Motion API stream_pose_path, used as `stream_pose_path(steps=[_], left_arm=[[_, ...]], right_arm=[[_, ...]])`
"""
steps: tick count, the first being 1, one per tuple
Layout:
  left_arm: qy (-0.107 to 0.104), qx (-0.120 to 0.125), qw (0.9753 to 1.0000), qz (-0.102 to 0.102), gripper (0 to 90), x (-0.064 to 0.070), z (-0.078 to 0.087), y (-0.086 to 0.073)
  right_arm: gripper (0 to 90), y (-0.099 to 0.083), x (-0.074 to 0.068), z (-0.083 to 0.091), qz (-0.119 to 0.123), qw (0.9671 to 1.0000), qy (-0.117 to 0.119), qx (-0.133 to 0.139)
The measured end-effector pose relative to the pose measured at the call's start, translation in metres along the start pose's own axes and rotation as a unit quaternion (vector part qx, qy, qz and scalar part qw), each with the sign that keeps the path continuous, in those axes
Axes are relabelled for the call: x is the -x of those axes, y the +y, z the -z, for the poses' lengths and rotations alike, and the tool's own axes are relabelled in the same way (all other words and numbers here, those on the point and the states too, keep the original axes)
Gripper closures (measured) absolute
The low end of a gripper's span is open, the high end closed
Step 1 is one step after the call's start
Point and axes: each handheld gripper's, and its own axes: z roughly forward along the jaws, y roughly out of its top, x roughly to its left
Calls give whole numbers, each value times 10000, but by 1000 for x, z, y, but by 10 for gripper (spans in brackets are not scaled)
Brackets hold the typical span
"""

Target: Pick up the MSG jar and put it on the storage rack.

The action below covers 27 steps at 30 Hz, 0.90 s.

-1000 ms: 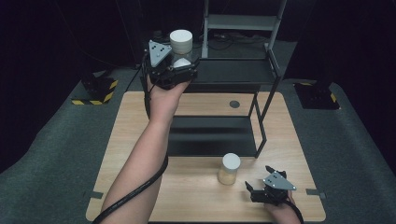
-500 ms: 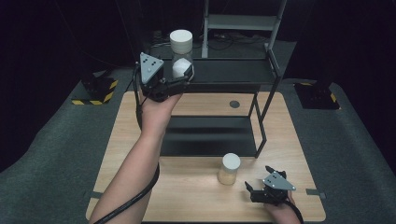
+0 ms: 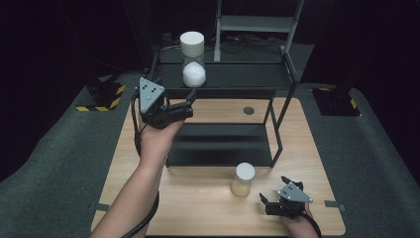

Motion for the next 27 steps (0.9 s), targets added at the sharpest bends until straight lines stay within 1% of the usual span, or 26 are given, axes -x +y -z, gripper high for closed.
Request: stream_pose_path(steps=[9,13,18,22,27], left_arm=[[-73,-170,9998,2,4,0,16,-23],[-109,-259,9996,-38,4,2,21,-35],[-206,-410,9989,10,4,3,26,-52],[-261,-544,9982,46,4,4,31,-69],[-285,-691,9970,178,4,3,35,-89]], right_arm=[[3,0,-1,0,12,10000,-7,-12],[3,0,-1,0,20,10000,-9,-13],[3,1,-1,0,29,10000,-8,-17],[3,1,-1,0,40,10000,-9,-17],[3,1,-2,0,64,10000,-18,-13]])
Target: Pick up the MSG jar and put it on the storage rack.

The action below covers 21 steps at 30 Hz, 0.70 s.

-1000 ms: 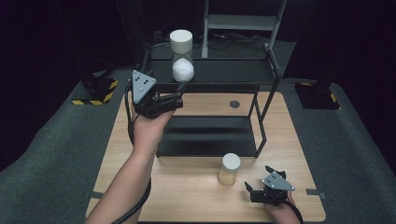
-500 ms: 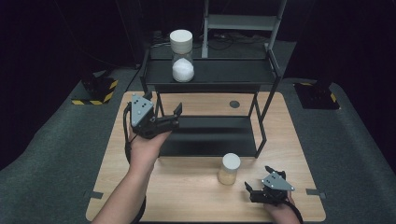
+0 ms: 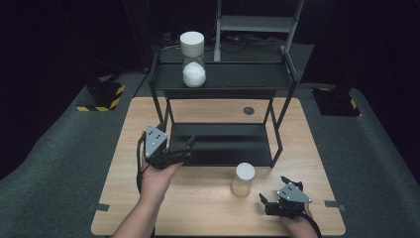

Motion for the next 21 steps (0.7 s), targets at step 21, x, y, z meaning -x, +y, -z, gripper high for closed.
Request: stream_pose_path(steps=[21], left_arm=[[-217,-1153,9926,307,4,-3,2,-87]], right_arm=[[3,0,-1,0,30,10000,-19,-12]])
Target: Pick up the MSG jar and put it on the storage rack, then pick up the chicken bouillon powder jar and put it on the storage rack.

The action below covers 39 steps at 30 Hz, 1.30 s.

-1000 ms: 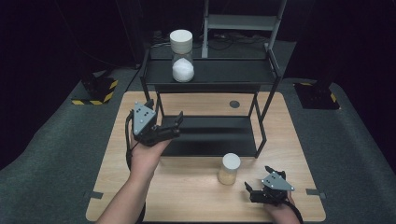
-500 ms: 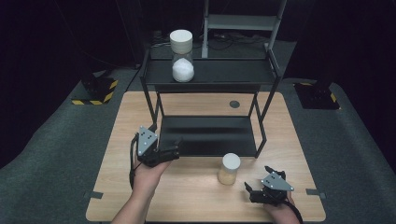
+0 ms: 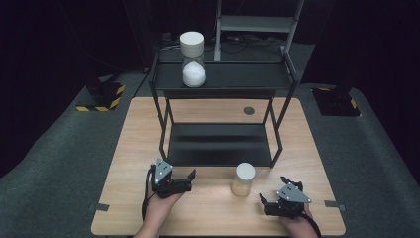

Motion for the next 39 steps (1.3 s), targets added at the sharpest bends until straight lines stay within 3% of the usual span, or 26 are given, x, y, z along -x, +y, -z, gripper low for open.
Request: stream_pose_path(steps=[4,8,13,15,19,26,30,39], left_arm=[[-15,-204,9997,132,4,-3,-2,-12],[16,-458,9989,58,4,-4,-4,-21],[119,-802,9961,-339,5,2,-7,-21],[140,-833,9950,-525,5,6,-7,-21],[138,-1058,9896,-964,10,16,-10,-15],[197,-1124,9843,-1344,12,27,-11,-16],[188,-1178,9838,-1335,12,27,-13,-14],[161,-1116,9867,-1175,12,22,-11,-15]], right_arm=[[3,0,0,0,8,10000,-9,-7],[3,0,-1,0,2,10000,-31,-5],[3,2,-2,-1,0,10000,-49,-48],[3,2,-2,-1,-10,10000,-67,-56],[3,3,-3,-1,-13,9999,-100,-71],[3,0,-3,0,5,10000,-86,-8],[1,-3,-3,2,-71,9999,-81,87],[0,-4,-2,3,-155,9998,-93,99]])
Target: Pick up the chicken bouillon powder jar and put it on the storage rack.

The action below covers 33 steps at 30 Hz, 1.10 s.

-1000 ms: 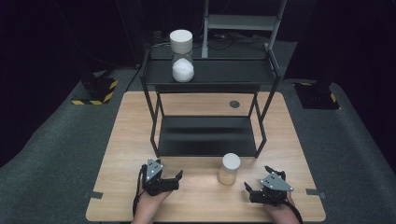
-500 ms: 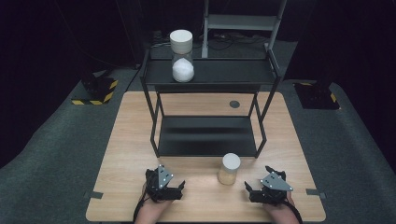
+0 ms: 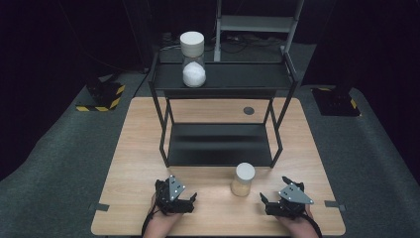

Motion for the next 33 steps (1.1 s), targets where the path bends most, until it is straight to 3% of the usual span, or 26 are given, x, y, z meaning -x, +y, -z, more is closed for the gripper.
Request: stream_pose_path(steps=[11,14,33], left_arm=[[51,-24,9995,-297,12,8,0,1],[29,-17,9994,-338,12,8,0,1],[-88,13,9996,-267,12,3,0,0]], right_arm=[[0,0,3,3,-7,10000,26,91],[0,1,7,5,-46,9998,128,128],[0,18,-2,17,-56,9981,413,457]])
